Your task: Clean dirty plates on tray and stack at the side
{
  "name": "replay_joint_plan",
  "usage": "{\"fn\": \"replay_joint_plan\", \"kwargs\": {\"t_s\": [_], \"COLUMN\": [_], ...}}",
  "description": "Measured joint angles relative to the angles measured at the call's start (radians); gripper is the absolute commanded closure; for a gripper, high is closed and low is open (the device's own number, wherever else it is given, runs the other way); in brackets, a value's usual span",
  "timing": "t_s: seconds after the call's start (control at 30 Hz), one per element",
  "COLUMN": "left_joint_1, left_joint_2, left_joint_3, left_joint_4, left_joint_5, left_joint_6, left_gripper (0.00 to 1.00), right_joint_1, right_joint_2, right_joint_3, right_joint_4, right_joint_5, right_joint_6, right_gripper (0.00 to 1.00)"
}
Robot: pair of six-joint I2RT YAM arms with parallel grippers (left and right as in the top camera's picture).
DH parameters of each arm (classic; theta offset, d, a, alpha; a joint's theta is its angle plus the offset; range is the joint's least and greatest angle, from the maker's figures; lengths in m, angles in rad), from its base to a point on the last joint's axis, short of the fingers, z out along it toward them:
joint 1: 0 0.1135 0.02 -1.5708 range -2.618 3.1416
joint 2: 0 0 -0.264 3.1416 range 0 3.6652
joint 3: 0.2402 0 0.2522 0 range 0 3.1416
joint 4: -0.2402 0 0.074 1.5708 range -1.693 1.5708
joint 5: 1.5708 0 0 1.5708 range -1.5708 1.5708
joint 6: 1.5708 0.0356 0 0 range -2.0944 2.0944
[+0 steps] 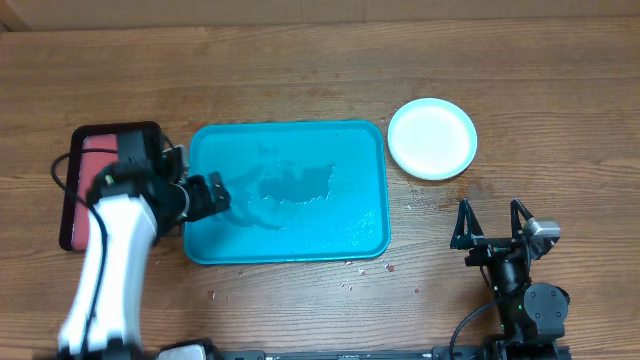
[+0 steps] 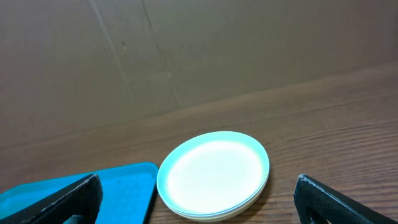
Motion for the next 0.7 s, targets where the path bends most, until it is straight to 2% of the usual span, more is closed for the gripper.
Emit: {"fn": "replay_joint_plan", "kwargs": {"t_s": [0.17,0.3,0.7], "left_joint_1": [-0.143,-0.212,-0.217], "left_joint_2": [-0.370,-0.629,-1.028], "left_joint_3": [-0.246,-0.414,-0.715], "left_joint_4": [0.296,0.398,0.666], "left_joint_5": [0.012,0.007,-0.031], "left_joint_6": [0.082,0.113,0.130], "left_gripper": [0.00,0.00,0.00], "right_joint_1": [-0.002,-0.001,-0.002], "right_joint_2": [0.000,0.000,0.000], "right_joint_3": [0.000,0.000,0.000], "right_joint_4": [-0.001,-0.001,0.000], "right_joint_5": [0.000,0.000,0.003], "right_joint_6": [0.000,0.000,0.000], "right_gripper": [0.00,0.00,0.00]}}
